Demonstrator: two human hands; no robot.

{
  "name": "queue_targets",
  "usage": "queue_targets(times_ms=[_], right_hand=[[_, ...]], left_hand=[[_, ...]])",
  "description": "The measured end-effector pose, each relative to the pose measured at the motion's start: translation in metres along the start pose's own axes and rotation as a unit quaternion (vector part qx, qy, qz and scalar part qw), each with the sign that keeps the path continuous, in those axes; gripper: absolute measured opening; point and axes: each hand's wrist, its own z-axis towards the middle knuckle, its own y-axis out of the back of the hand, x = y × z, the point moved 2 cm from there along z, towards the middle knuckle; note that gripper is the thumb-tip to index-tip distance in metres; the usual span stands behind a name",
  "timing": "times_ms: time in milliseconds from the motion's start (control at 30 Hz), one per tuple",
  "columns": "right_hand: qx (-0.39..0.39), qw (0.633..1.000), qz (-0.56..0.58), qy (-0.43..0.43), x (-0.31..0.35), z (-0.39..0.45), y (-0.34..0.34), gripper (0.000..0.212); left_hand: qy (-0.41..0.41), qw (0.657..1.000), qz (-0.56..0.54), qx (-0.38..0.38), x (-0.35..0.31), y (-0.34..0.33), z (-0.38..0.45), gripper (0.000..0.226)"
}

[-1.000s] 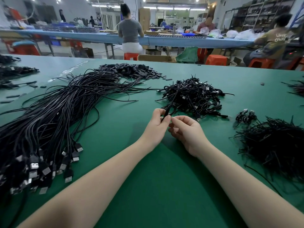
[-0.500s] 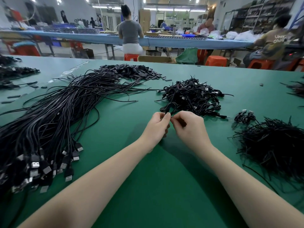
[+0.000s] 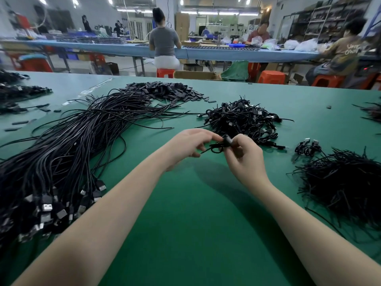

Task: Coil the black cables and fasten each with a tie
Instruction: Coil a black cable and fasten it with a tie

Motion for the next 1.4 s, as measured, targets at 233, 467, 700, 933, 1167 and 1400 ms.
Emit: queue_targets(times_ms=[233, 467, 700, 933, 1167, 1400], right_hand=[[0.035, 0.989, 0.117, -0.09, 0.014, -0.003, -0.006, 0.033], [0.015, 0.999, -0.027, 0.04, 0.026, -0.006, -0.005, 0.01], [-0.022, 0.955, -0.18, 0.235, 0.03, -0.011, 0.0, 0.01], [-0.052, 0.992, -0.067, 0.089, 0.017, -0.008, 0.001, 0.006], [-0.07, 0.975, -0.152, 0.148, 0.018, -0.008, -0.002, 0.011], [-0.099, 0.941, -0.231, 0.228, 0.019, -0.011, 0.0, 0.019]], left_hand=[[-0.139, 0.986, 0.039, -0.078, 0.001, -0.003, 0.001, 0.022], [-0.07, 0.99, 0.025, -0.118, 0.0, -0.003, -0.002, 0.023], [0.123, 0.981, -0.143, 0.033, 0.008, -0.016, -0.005, 0.021], [0.059, 0.997, -0.025, 0.053, 0.009, -0.008, -0.003, 0.003], [0.015, 0.998, 0.053, -0.016, 0.008, -0.006, 0.0, 0.042], [0.059, 0.996, -0.058, -0.029, 0.002, -0.01, 0.0, 0.015]])
